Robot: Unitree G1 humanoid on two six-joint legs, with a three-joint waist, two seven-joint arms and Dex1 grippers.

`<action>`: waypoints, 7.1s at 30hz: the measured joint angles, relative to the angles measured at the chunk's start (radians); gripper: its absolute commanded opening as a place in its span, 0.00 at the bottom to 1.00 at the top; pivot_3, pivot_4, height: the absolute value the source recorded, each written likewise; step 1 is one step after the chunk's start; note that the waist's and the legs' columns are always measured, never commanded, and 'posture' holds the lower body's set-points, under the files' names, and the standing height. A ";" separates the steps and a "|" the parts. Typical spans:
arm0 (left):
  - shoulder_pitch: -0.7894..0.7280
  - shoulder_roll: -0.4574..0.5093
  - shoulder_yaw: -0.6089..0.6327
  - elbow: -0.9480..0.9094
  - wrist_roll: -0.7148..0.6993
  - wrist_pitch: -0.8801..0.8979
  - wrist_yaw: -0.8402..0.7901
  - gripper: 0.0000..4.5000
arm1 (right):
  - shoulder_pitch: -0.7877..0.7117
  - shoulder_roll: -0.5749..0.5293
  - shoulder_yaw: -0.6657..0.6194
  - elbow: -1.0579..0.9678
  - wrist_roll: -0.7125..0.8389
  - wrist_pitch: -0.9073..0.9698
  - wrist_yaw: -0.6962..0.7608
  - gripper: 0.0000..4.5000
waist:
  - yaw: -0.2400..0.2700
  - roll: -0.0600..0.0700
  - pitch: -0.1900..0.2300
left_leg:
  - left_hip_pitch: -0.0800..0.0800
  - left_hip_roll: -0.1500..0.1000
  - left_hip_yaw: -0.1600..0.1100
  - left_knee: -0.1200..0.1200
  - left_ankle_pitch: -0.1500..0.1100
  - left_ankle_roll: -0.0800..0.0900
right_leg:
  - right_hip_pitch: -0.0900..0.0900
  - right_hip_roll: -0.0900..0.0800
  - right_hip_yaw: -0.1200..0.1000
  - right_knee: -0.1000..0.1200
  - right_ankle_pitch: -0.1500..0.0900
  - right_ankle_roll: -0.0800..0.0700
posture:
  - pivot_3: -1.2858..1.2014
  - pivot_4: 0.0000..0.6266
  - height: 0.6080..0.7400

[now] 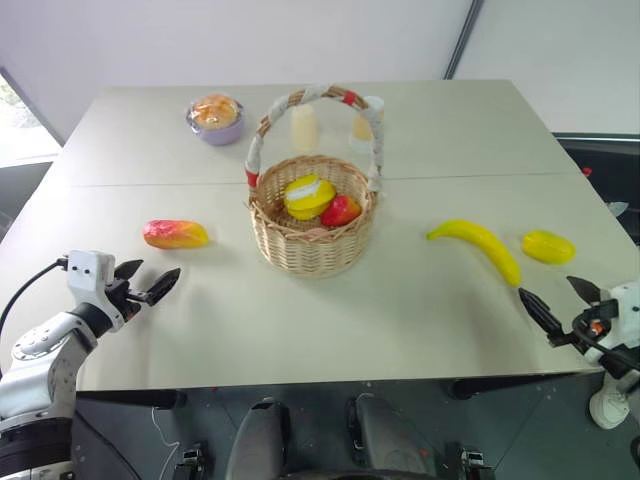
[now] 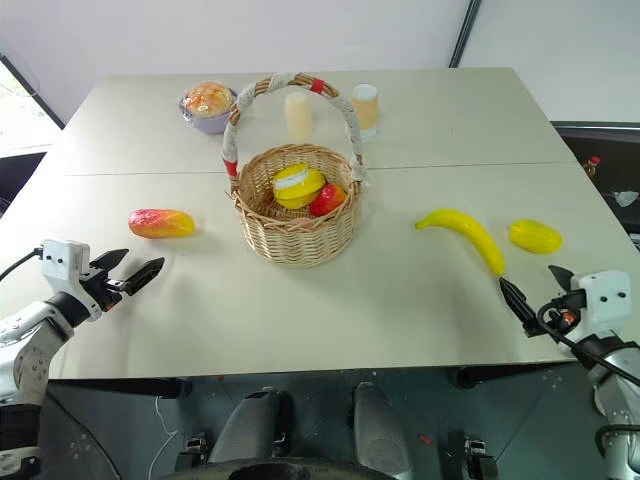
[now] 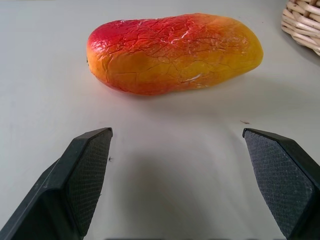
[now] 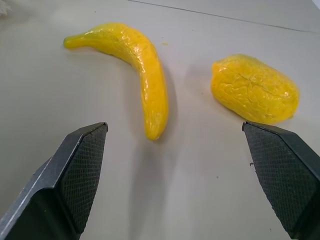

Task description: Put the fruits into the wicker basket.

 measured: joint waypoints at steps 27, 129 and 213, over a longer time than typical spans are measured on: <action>-0.152 0.327 -0.204 -0.042 0.300 -0.199 -0.110 0.99 | -0.400 -0.210 0.449 -0.468 0.201 0.321 0.144 1.00 | 0.001 -0.001 0.000 | -0.001 0.000 0.000 0.000 -0.001 0.001 | -0.001 0.000 -0.001 -0.002 0.000 -0.001 | 0.52 0.24 1.00; -0.261 -0.026 -0.183 -0.384 -0.199 0.193 -0.174 1.00 | -0.664 -0.205 0.479 -0.194 -0.033 0.214 0.233 0.11 | -0.005 0.000 0.002 | -0.001 0.003 -0.002 0.003 0.000 0.001 | 0.001 0.005 -0.001 0.001 0.002 0.003 | 0.52 0.24 1.00; -0.221 0.032 -0.185 -0.396 -0.255 0.198 -0.170 1.00 | -0.805 -0.020 0.643 -0.262 0.059 0.206 0.075 0.37 | -0.006 0.001 0.002 | -0.001 0.003 -0.002 0.002 -0.001 0.002 | 0.000 0.004 0.000 0.000 0.002 0.003 | 0.52 0.24 1.00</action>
